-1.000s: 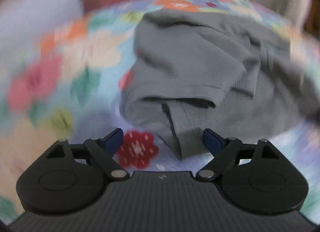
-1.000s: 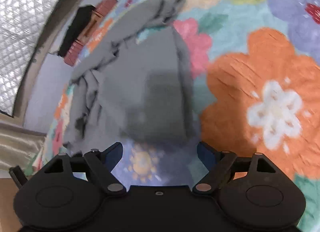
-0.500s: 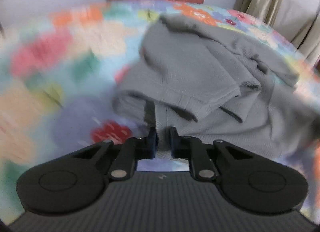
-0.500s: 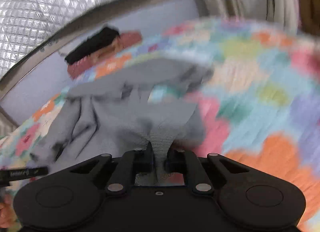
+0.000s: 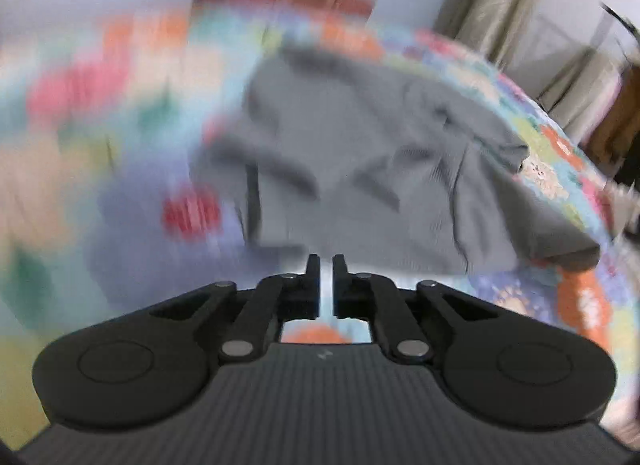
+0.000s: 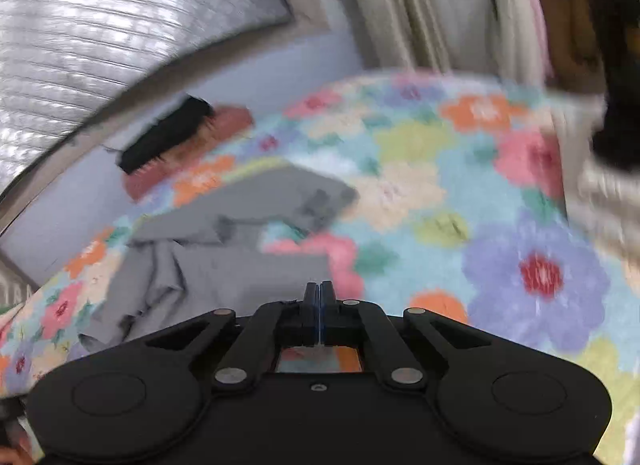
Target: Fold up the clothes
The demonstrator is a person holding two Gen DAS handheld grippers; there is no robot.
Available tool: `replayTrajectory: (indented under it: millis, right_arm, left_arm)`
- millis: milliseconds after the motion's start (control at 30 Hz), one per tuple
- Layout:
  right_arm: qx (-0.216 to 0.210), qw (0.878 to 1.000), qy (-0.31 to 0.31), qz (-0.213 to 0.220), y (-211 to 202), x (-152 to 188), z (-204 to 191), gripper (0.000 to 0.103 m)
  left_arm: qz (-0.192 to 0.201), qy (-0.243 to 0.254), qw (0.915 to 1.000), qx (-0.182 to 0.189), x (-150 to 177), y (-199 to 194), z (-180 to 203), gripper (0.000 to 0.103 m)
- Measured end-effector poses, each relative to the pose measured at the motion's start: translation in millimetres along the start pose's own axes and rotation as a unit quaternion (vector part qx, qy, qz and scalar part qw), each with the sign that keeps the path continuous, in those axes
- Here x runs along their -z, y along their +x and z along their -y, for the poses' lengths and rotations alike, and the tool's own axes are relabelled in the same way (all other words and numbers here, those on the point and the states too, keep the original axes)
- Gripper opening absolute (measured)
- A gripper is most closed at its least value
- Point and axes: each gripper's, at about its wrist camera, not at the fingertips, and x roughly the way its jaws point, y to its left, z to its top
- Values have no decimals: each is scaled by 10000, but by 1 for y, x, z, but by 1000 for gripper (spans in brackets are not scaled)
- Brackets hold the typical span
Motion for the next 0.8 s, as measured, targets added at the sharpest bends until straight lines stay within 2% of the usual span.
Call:
replayTrajectory:
  millis: [33,67,100,133,167,200,233,267,400,467,500,533,567,600,633,733,767,800]
  right_arm:
    - [-99,9995,283,-104,6,0,8,5]
    - [-177,9984,501,-172,11,1,13,11]
    - [-240,9971,687,-235,15,1,18,11]
    - [-313,9955,837,-306,19,2,21,18]
    - [-409,9938,959,-386,23,5,23,32]
    - [-514,9917,1078,-470,27,8,23,42]
    - [-668,9888,1196,-589,29,14,22,61]
    - [-850,9850,1312,-729,31,21,20,64]
    - [-1558,9642,1764,-1221,48,41,12,66]
    - [-1678,9583,1890,-1331,64,49,10,69]
    - [-1654,9574,1934,-1364,71,52,9,69]
    - [-1588,9570,1980,-1401,81,55,8,69]
    - [-1527,9583,1971,-1396,91,55,7,69]
    - [-1483,9603,1928,-1365,100,53,6,69]
    - [-1438,9623,1886,-1334,110,52,5,69]
    - [-1109,9829,1300,-688,106,40,-5,69]
    - [-988,9882,1080,-446,103,36,-9,56]
    - [-865,9923,858,-203,100,32,-13,35]
  left_arm:
    - [-167,-395,9987,277,1,7,-10,20]
    - [-361,-873,9932,676,1,14,-23,27]
    - [-572,-1366,9819,1182,2,22,-35,35]
    - [-665,-1826,9682,1577,5,27,-44,37]
    - [-671,-2270,9534,1871,8,31,-53,38]
    - [-620,-2546,9445,1982,9,34,-59,43]
    - [-525,-2693,9416,1953,9,36,-62,50]
    - [-445,-2758,9419,1866,8,38,-64,52]
    - [-164,-2708,9490,1604,1,50,-55,53]
    - [-36,-2505,9566,1488,-5,56,-45,49]
    - [11,-2260,9644,1377,-8,59,-38,39]
    - [49,-1934,9739,1183,-13,60,-31,21]
    - [119,-1463,9853,872,-19,59,-23,15]
    - [255,-914,9940,548,-23,58,-13,12]
    - [449,-370,9980,260,-24,57,1,11]
    - [841,718,9933,-328,-23,53,31,9]
    - [979,930,9898,-445,-22,50,37,9]
    - [1129,1116,9858,-546,-21,46,43,8]
